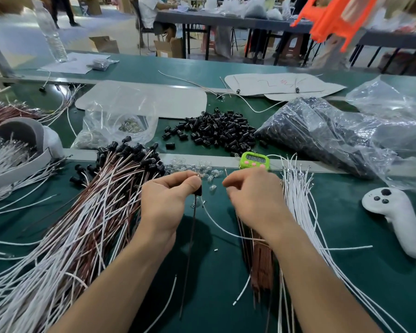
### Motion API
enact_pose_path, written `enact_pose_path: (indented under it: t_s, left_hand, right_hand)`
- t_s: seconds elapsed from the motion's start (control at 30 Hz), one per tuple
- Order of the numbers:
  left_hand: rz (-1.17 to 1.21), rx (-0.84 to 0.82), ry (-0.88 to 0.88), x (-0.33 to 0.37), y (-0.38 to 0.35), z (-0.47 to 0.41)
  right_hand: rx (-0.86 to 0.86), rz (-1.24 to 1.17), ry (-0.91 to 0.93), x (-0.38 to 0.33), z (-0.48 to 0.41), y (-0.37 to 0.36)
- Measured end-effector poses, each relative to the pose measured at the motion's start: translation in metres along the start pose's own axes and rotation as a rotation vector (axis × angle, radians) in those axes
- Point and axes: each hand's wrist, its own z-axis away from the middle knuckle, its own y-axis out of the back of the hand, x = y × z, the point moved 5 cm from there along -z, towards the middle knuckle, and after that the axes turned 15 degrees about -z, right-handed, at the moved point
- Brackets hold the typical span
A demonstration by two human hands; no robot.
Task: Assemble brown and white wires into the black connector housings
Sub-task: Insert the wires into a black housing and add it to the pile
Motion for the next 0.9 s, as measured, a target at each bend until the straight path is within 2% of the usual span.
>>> enact_pose_path:
  t_s: [0.07, 0.17, 0.33, 0.4, 0.47, 0.57, 0.63, 0.77, 0.9]
  left_hand:
    - [-0.063, 0.003, 0.007, -0.003, -0.002, 0.0]
    - [-0.143, 0.025, -0.005, -0.007, -0.002, 0.001]
    - [-0.256, 0.04, -0.039, -0.008, -0.002, -0.002]
    - [-0.272, 0.015, -0.068, -0.006, -0.004, -0.001]
    - [-0.295, -0.026, -0.096, -0.004, -0.007, 0.002]
    - [-0.363, -0.079, -0.121, -0.004, -0.012, 0.006]
    - [-0.414, -0.116, -0.133, -0.006, -0.016, 0.008]
    - [-0.488, -0.167, -0.164, -0.008, -0.019, 0.009]
    - [-0.508, -0.191, -0.212, -0.008, -0.02, 0.009]
  right_hand:
    - [-0.108, 0.14, 0.008, -0.006, -0.01, -0.016]
    - [-0.197, 0.215, 0.067, -0.009, -0.02, -0.036]
    - [-0.139, 0.153, 0.076, -0.001, -0.021, -0.042]
    - [-0.032, 0.022, 0.053, 0.004, -0.018, -0.031]
    - [0.049, -0.242, -0.012, 0.012, -0.011, -0.017]
    - [0.053, -0.672, -0.104, 0.024, 0.002, -0.01]
    - [0.056, -0.846, -0.107, 0.028, 0.008, -0.01]
    - [0.02, -0.902, -0.065, 0.029, 0.01, -0.007]
    - [-0.06, -0.81, 0.011, 0.026, 0.012, -0.005]
